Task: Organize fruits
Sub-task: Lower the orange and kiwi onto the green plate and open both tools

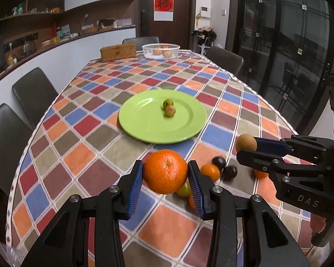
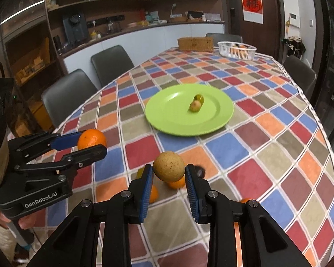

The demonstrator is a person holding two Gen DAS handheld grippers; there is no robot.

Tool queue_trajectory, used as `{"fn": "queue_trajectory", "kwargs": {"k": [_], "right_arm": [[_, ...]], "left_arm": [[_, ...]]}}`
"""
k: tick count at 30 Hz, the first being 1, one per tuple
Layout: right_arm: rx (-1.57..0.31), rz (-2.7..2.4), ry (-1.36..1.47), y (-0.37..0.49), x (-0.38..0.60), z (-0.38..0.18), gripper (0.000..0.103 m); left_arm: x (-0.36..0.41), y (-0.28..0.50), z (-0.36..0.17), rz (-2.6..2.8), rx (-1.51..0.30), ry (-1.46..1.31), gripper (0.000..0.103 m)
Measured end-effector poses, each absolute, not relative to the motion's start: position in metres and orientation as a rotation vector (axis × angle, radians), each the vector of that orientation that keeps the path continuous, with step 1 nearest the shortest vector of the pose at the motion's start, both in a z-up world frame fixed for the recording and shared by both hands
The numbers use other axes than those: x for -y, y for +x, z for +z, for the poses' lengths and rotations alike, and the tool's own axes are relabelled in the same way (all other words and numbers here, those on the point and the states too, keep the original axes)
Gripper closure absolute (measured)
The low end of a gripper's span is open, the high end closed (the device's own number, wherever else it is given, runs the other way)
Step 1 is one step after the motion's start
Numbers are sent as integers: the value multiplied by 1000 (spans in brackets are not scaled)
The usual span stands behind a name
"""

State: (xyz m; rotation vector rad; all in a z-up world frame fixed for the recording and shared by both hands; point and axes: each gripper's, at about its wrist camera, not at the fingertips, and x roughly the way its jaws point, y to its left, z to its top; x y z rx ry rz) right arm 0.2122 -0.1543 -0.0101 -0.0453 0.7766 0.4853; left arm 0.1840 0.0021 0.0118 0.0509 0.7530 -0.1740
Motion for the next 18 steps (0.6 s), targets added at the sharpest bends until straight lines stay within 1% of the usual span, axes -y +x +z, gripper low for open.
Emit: {"fn": "queue_trajectory", "kwargs": {"k": [10, 18], "right_arm": [[-737, 482, -51, 250, 154, 12, 72], [-757, 482, -63, 293, 150, 16, 72]], "left_arm": [[1, 222, 31, -187, -715, 65, 63], [-1, 265, 33, -198, -725, 48, 63]]}}
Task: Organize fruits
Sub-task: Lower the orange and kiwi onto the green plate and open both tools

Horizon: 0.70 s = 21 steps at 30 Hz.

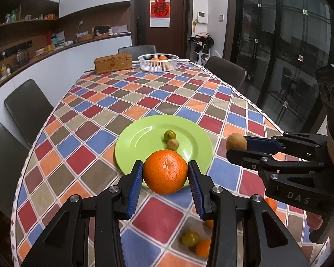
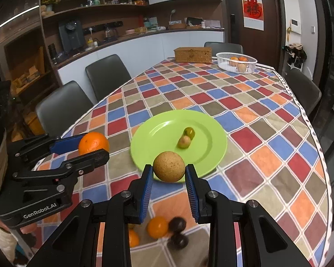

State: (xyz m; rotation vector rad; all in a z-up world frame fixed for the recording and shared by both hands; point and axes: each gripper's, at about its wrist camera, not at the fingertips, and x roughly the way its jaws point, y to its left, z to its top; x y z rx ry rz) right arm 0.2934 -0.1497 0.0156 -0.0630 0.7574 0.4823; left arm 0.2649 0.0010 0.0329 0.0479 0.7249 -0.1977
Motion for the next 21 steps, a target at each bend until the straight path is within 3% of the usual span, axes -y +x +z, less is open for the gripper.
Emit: {"fn": "queue_trajectory", "kwargs": {"k": [21], "right_arm": [[-912, 430, -76, 410, 138, -29, 72]], "left_arm": [[-14, 379, -22, -222, -897, -34, 63]]}}
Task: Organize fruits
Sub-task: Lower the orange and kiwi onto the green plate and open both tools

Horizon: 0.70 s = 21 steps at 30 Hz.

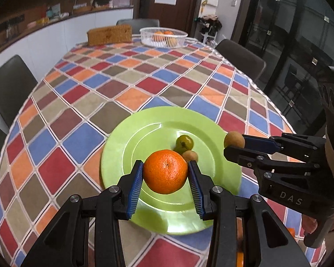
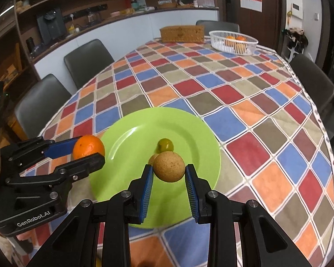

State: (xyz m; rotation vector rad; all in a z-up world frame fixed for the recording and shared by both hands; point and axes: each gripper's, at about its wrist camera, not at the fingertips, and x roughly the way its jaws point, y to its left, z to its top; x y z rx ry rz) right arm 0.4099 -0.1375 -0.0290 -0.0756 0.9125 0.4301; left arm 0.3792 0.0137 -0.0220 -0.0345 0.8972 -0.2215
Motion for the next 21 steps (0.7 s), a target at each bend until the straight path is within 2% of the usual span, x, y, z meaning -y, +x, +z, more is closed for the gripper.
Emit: {"fn": "queue_trajectory", "kwargs": {"k": [15, 17, 19, 21], "right_arm": [[-1035, 401, -54, 446, 135, -66, 72], [-1035, 396, -55, 446, 135, -67, 72], [-1038, 397, -60, 445, 135, -66, 71], [-1037, 394, -70, 443, 136, -65, 69]], "left_arm": [[-13, 422, -61, -204, -1037, -31, 63], [-12, 420, -61, -211, -1036, -26, 62], [-11, 417, -56, -203, -1018, -12, 56], [-12, 413, -50, -198, -1003, -7, 56]]}}
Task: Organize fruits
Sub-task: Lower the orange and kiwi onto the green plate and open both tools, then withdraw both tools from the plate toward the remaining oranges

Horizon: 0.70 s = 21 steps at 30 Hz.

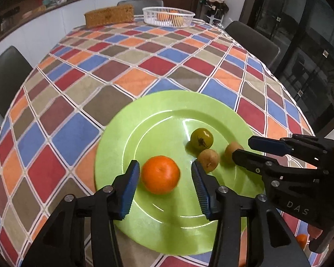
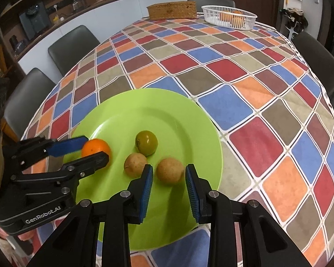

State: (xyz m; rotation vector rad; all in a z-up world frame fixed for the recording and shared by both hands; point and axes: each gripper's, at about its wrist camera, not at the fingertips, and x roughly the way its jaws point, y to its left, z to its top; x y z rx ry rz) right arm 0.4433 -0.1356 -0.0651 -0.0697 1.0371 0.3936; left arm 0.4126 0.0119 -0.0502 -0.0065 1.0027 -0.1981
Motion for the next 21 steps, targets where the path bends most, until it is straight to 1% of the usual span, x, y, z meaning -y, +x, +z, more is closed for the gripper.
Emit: {"fn": "queue_trajectory", "kwargs": {"k": [7, 21], "right_arm": [[-992, 399, -76, 426, 140, -48, 68], [-851, 433, -82, 361, 147, 13, 68]], "left_arm": [[-7, 391, -24, -184, -945, 32, 56], [1, 321, 36, -172, -806, 55, 54]]}}
